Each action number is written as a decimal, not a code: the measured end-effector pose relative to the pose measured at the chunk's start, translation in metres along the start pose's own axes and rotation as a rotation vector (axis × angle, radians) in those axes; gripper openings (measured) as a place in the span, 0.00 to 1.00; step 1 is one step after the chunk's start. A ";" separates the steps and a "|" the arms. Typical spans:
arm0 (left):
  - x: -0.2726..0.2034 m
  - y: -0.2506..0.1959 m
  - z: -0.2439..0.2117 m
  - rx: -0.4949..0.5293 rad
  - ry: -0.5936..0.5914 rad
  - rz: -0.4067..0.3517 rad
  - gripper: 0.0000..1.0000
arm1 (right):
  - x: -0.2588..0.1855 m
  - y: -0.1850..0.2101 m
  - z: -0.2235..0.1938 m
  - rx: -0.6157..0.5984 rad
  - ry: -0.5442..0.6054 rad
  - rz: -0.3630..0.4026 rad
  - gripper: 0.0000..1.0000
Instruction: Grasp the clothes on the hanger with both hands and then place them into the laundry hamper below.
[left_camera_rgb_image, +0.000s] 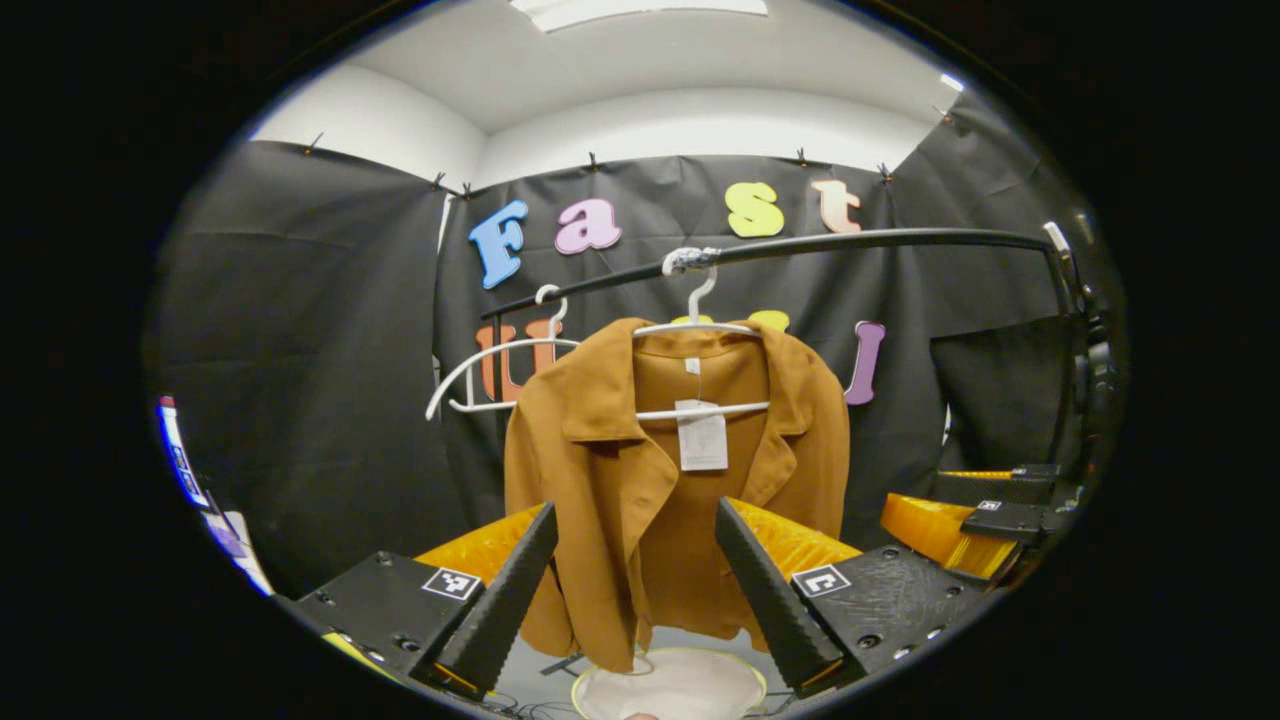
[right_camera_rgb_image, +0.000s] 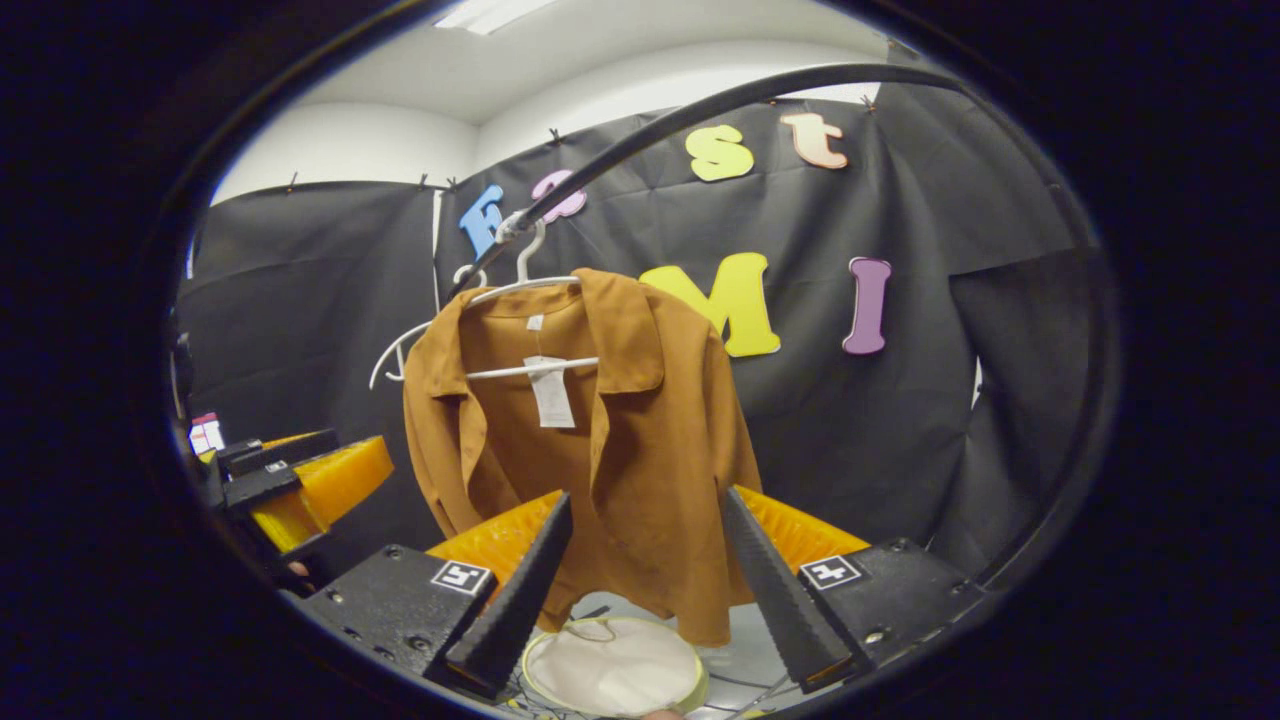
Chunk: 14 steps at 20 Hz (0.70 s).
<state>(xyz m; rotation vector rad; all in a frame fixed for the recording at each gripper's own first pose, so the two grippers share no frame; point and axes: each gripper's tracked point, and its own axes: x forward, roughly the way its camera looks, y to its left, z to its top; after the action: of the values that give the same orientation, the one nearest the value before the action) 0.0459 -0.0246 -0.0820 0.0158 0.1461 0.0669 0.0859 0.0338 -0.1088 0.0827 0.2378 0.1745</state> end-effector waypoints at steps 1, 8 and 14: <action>0.009 0.001 -0.007 -0.010 0.017 -0.014 1.00 | 0.010 0.005 -0.001 0.002 0.006 0.006 0.96; 0.081 0.007 -0.043 0.016 0.037 -0.100 1.00 | 0.084 0.030 -0.008 0.025 0.056 -0.005 0.95; 0.127 0.003 -0.054 0.006 0.047 -0.125 0.97 | 0.135 0.028 -0.006 0.129 0.081 -0.036 0.93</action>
<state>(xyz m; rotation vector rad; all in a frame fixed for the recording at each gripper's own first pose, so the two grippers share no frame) 0.1629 -0.0126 -0.1539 0.0110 0.1939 -0.0583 0.2087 0.0865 -0.1424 0.1995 0.3308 0.1269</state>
